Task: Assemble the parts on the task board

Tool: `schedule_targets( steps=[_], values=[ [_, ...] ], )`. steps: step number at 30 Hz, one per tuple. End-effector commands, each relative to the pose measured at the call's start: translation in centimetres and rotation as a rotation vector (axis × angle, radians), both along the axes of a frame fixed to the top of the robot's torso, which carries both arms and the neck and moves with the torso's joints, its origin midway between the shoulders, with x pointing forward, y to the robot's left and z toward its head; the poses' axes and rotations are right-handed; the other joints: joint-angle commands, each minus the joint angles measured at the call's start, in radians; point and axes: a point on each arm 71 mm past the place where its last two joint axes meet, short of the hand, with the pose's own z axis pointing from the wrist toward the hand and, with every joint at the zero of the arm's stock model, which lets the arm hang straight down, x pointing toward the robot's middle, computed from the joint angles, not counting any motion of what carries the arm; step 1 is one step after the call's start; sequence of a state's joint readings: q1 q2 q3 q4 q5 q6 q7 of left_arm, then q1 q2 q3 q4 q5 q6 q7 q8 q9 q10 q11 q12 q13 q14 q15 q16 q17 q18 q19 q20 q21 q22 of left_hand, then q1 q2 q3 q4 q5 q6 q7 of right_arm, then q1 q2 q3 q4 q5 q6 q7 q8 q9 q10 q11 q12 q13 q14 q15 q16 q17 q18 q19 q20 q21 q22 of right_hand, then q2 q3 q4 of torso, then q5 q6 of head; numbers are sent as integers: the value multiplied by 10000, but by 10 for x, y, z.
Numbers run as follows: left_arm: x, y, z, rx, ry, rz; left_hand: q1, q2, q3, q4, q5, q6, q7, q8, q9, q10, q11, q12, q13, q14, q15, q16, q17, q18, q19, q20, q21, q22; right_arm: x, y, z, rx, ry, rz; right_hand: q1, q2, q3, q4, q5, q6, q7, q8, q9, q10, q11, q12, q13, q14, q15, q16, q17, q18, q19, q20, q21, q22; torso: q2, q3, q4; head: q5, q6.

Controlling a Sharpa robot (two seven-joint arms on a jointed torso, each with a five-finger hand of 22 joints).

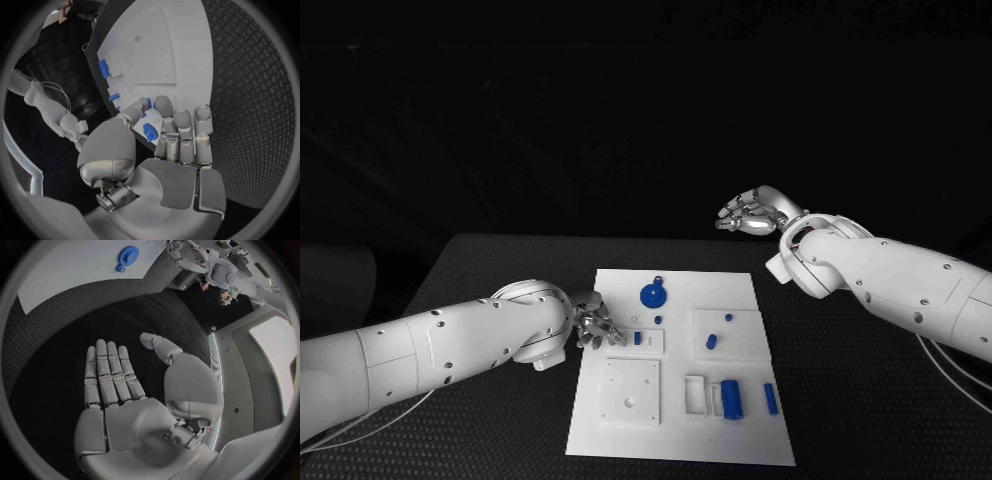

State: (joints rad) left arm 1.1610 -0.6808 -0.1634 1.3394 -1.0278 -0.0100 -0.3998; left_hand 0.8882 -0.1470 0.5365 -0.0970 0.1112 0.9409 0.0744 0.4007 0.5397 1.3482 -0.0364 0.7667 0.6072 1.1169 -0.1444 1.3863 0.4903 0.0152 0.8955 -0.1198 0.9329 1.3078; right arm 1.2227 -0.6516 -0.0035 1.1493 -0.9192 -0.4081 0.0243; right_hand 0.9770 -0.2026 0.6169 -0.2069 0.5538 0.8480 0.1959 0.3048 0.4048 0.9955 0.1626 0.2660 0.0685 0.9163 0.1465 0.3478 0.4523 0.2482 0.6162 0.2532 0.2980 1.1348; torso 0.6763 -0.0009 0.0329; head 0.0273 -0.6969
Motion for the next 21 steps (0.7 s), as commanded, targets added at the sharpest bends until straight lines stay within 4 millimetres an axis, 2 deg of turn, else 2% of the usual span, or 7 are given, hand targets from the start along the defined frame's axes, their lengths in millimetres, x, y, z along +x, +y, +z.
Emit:
schedule_targets(
  steps=[1,4,7,13,21],
  values=[
    [0,-2,0,63,-98,-2,66,297,-53,-17,-53,81,7,-43,24,75,-16,64,-1,51,2,70,7,148,77,-1162,-27,194,0,2,0,-17,33,144,117,16,10,66,36,-70,-17,47,-12,38,29,-61,1,-44,5,-64,-14,40,-53,8,-42,16,-1,5,0,16,-1],
    [0,-3,-1,94,-96,-30,143,549,-111,-94,-44,96,2,-51,48,75,-19,71,0,51,-1,78,9,144,61,-1160,-19,196,-1,2,0,-18,36,141,117,16,10,66,36,-71,-17,47,-13,38,29,-62,1,-44,5,-64,-14,40,-52,9,-43,17,2,5,-1,17,0],
    [0,-4,-2,219,-127,-104,155,674,-161,-120,-50,135,-6,-41,69,80,-26,77,0,55,-6,85,10,141,58,-1159,-11,197,-1,2,0,-18,36,142,117,16,10,66,36,-71,-17,48,-14,39,29,-63,1,-44,5,-64,-14,40,-52,9,-44,18,2,5,-4,16,-1],
    [-2,-5,-7,292,-32,-104,73,749,-254,-80,-62,170,-19,-44,88,100,-39,90,0,74,-18,101,15,135,60,-1161,-4,192,-1,2,-1,-19,53,160,118,17,10,66,36,-71,-17,49,-15,40,29,-64,1,-44,5,-64,-14,40,-52,9,-46,21,3,7,-11,13,0],
    [-3,-7,-10,393,48,-166,-124,675,-363,97,-62,226,-45,-57,112,147,-65,113,-1,113,-43,125,20,146,82,-1182,0,184,-1,2,-1,-20,58,165,118,15,10,65,36,-72,-16,51,-17,40,29,-67,1,-46,5,-65,-14,40,-53,10,-49,24,-3,6,-6,-13,-9]
  ],
)
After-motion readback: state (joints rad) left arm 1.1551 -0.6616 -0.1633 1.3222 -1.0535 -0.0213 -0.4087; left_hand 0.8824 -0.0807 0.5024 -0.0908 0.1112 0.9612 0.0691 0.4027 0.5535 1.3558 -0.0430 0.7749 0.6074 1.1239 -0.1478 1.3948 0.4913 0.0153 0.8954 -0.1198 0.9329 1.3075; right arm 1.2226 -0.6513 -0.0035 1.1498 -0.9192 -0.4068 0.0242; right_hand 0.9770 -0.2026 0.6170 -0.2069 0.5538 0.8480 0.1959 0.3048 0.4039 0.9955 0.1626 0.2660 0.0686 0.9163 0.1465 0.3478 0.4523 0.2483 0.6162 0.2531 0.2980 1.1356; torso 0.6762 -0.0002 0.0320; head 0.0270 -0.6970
